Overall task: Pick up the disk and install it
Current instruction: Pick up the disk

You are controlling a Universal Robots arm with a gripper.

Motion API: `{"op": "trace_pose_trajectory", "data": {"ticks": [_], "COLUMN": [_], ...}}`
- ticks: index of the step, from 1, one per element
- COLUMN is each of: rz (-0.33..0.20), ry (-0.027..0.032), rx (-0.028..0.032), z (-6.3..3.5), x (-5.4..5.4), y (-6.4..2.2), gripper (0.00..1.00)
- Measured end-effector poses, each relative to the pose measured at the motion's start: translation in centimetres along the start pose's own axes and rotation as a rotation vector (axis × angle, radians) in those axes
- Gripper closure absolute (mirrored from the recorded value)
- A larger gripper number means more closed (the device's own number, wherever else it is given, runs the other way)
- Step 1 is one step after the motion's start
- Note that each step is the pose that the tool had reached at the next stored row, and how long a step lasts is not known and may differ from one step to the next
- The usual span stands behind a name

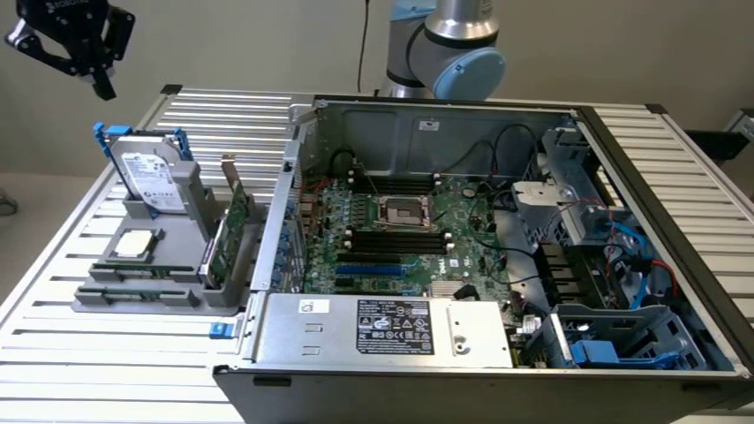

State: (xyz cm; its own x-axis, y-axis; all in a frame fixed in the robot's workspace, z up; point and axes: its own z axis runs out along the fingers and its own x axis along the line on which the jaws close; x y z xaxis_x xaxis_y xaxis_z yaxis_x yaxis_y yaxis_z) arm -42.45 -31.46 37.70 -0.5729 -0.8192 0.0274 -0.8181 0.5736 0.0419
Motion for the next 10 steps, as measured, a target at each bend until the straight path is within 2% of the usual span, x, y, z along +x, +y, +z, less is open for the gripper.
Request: {"op": "trace_pose_trajectory", "data": {"ticks": [10], "rz": [-0.181], "ry": [0.0076], "rx": [0.0049], "z": [0.04], "x": [0.0], "y": [0.0], "gripper": [0.89]}}
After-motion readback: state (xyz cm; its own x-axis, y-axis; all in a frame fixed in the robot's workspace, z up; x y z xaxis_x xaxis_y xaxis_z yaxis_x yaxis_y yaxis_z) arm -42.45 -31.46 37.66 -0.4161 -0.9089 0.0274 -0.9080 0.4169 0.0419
